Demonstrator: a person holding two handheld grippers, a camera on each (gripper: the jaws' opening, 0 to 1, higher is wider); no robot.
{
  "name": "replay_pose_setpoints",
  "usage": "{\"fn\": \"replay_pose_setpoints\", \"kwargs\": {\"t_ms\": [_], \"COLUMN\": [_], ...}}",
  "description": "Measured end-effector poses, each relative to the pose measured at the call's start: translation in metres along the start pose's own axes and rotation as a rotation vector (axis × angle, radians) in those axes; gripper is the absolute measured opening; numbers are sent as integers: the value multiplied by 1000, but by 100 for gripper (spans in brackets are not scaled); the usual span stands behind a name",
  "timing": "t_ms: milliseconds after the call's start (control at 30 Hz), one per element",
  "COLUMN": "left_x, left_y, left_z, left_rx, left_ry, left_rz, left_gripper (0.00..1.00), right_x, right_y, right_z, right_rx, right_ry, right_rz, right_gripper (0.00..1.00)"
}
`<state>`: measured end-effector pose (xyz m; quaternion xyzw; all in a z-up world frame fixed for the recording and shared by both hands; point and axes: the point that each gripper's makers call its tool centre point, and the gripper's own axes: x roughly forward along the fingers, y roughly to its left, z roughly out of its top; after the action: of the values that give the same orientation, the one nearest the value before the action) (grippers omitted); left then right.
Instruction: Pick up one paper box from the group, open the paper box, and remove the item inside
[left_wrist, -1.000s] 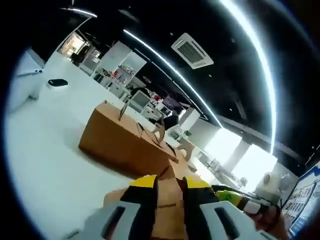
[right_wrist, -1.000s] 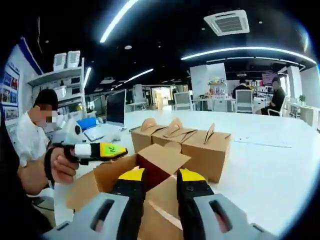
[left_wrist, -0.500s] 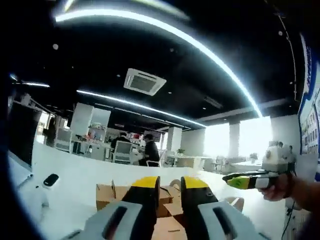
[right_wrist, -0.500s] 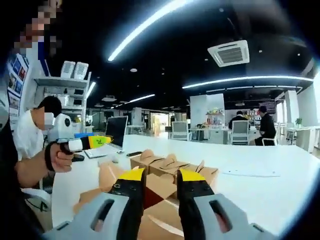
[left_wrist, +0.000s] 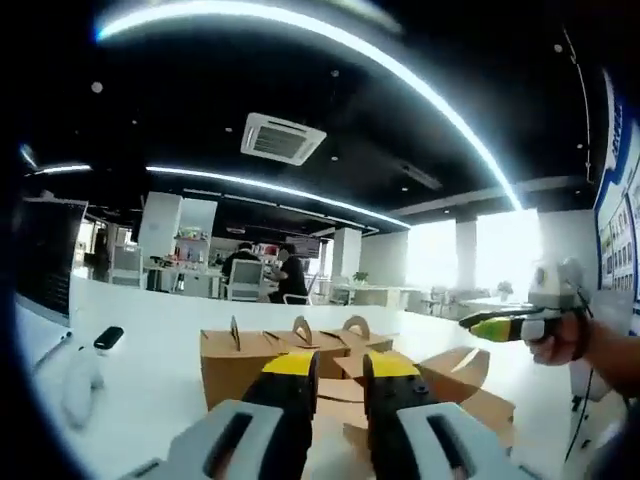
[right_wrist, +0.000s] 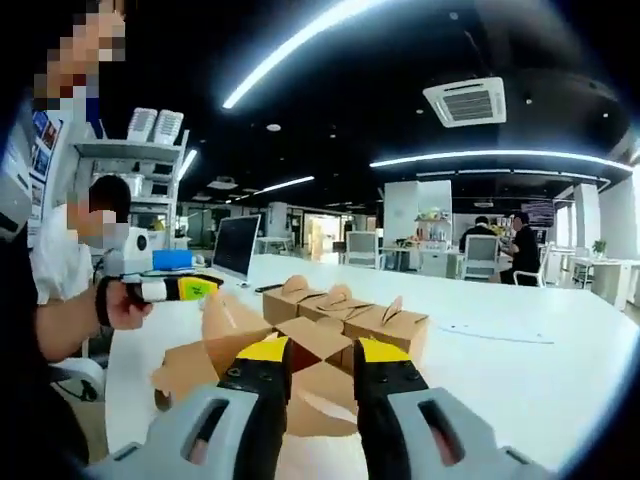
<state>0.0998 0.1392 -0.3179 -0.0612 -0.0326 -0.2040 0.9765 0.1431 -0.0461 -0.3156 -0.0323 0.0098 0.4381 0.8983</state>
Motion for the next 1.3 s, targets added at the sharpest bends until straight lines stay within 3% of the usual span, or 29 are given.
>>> {"fn": "replay_pose_setpoints", "kwargs": {"t_ms": [167,367,567,800,900,967,1067,1200,1300], "left_x": [-3,-5,-13,-21,-26,-27,-20,-12,-11], "left_y": [-8,-18,-22,14,15,13,4,0,-9], "left_z": [-4,-11,-12,3,14,21,24,7,5], "left_rx": [10,40,11,-52,-40,-33,-59,31,25], "left_ry": [4,30,37,-11,-14,-34,-45,51,52], "left_rz": [-21,-54,-55,30,46,35,-39,-73,-118], "left_gripper": [21,26,27,27,28,27,27,28,28], "right_x": [0,1,5,14,12,10,8,7,7], "right_y": [0,12,18,20,19,17,16,15,19], "right_z": [4,5,5,8,11,13,15,12,11], "right_rx": [21,29,22,63,68,67,39,13,-2], "right_ry": [6,44,58,54,59,55,45,59,43], "right_rz": [-3,58,75,83,86,87,86,84,102], "right_gripper": [26,25,26,24,19,19,19,19,19]}}
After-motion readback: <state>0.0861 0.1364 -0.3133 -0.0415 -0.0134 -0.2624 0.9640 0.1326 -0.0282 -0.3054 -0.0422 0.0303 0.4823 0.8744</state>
